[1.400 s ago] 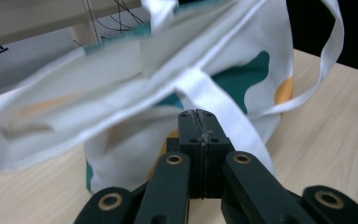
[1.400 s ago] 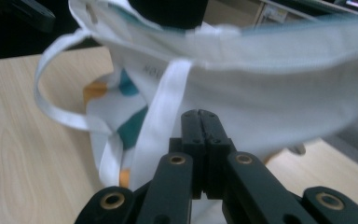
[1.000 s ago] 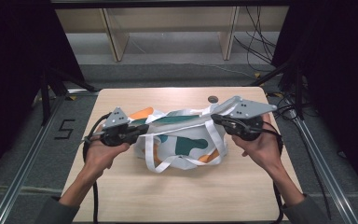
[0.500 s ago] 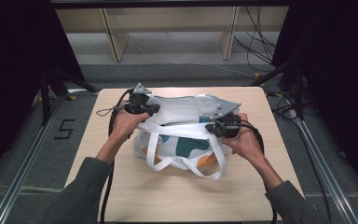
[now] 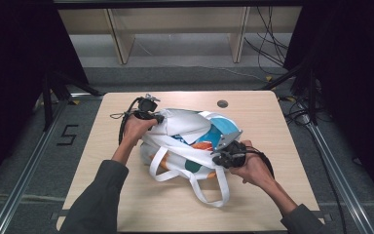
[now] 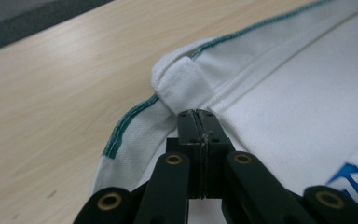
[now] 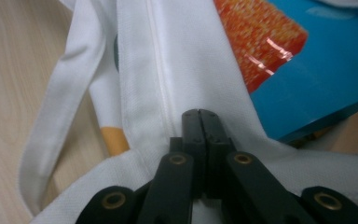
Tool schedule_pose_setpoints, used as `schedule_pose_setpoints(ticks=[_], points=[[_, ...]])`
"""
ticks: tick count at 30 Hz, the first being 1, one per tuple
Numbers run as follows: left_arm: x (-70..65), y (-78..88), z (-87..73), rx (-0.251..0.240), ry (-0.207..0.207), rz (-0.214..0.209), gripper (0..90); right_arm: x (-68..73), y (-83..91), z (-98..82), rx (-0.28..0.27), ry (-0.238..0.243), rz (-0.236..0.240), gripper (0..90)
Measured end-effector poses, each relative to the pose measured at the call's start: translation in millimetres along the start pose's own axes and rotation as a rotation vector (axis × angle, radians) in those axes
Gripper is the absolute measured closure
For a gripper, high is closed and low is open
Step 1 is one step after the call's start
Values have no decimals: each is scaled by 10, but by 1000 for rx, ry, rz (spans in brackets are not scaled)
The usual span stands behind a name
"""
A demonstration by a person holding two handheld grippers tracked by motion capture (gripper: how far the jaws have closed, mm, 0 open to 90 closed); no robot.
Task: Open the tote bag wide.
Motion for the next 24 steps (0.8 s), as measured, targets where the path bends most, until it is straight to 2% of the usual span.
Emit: schedule_pose_setpoints(ticks=[1,2,3,4,5,6,7,8,9,10,12,14,16,18,19,20,21,23,24], points=[[-57,104,29,-30,-12,-24,883,-10,47,38,-23,-2,-7,900],[-57,104,29,-30,-12,-24,882,-10,47,38,-23,-2,-7,900],[-157,214,45,-48,-54,-52,882,-74,210,197,-140,27,-17,900],[-230,256,46,-55,-74,-69,881,-92,269,245,-167,21,-35,900],[-230,256,46,-55,-74,-69,880,-92,269,245,-167,21,-35,900],[-402,305,30,-57,-121,-110,874,-186,427,377,-204,14,-70,900],[-481,316,16,-55,-141,-128,870,-220,460,414,-205,9,-85,900],[-481,316,16,-55,-141,-128,868,-220,460,414,-205,9,-85,900],[-561,319,-2,-54,-160,-154,867,-342,495,499,-200,13,-138,900],[-625,289,-42,-27,-199,-165,867,-401,488,521,-196,7,-157,900],[-624,190,-128,28,-224,-144,867,-500,455,531,-162,-10,-186,900],[-564,86,-259,110,-256,-100,865,-612,394,533,-130,-22,-204,900],[-531,75,-356,138,-235,-145,873,-781,321,504,-89,-49,-225,900],[-531,116,-444,140,-238,-174,884,-1022,217,412,-31,-88,-273,900],[-535,148,-489,144,-257,-187,887,-1145,158,343,8,-105,-278,900],[-543,186,-533,156,-269,-192,888,-1242,82,269,29,-154,-277,900],[-559,225,-581,173,-285,-198,888,-1328,-24,201,16,-193,-276,900],[-582,281,-666,180,-311,-211,892,-1408,-189,69,63,-229,-229,900],[-594,278,-705,161,-302,-210,892,-1419,-294,7,81,-244,-212,900]])
Point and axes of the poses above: each handheld gripper's, and its own axes: y roughly backward along the jaws, z roughly out of its top, x roughly to its left, the point moved 5 cm from there along -y, roughly forward along the jaws
